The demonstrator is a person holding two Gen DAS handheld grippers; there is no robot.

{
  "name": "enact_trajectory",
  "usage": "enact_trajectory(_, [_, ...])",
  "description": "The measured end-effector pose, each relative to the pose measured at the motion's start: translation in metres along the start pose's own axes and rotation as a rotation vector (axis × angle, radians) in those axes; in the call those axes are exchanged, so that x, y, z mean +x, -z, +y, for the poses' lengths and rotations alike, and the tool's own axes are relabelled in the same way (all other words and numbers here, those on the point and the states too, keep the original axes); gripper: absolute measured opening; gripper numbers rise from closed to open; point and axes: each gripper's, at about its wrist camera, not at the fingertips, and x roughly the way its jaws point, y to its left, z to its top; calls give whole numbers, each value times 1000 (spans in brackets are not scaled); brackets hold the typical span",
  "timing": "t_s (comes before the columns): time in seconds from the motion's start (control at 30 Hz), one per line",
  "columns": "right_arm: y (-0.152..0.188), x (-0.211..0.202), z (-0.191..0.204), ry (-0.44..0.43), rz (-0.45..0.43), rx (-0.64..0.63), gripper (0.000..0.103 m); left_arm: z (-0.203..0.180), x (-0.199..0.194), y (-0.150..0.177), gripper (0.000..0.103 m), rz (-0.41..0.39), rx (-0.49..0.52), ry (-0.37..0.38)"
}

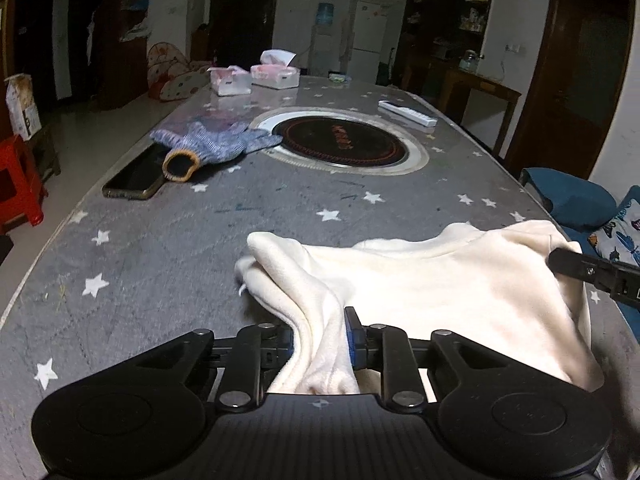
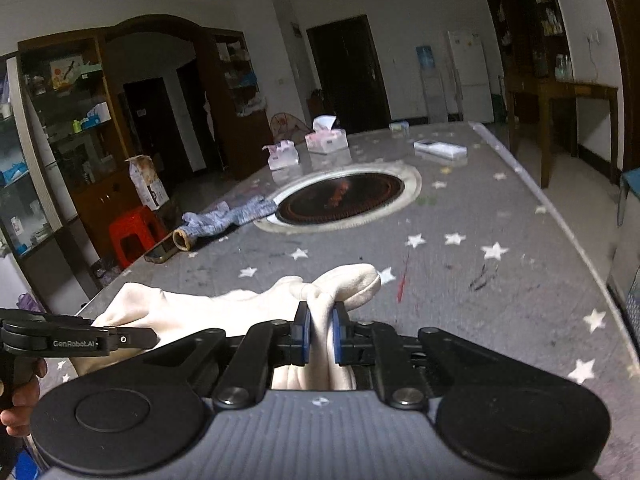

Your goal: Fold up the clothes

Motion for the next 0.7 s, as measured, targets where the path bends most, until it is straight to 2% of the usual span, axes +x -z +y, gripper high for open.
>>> enact_trajectory(0.3, [-12, -30, 7, 41, -60, -37, 9, -20, -16, -16, 23, -46, 53, 35])
enact_trajectory(0.7, [-33, -74, -4, 128, -129, -50, 9, -57, -28, -43, 23, -95, 124, 105])
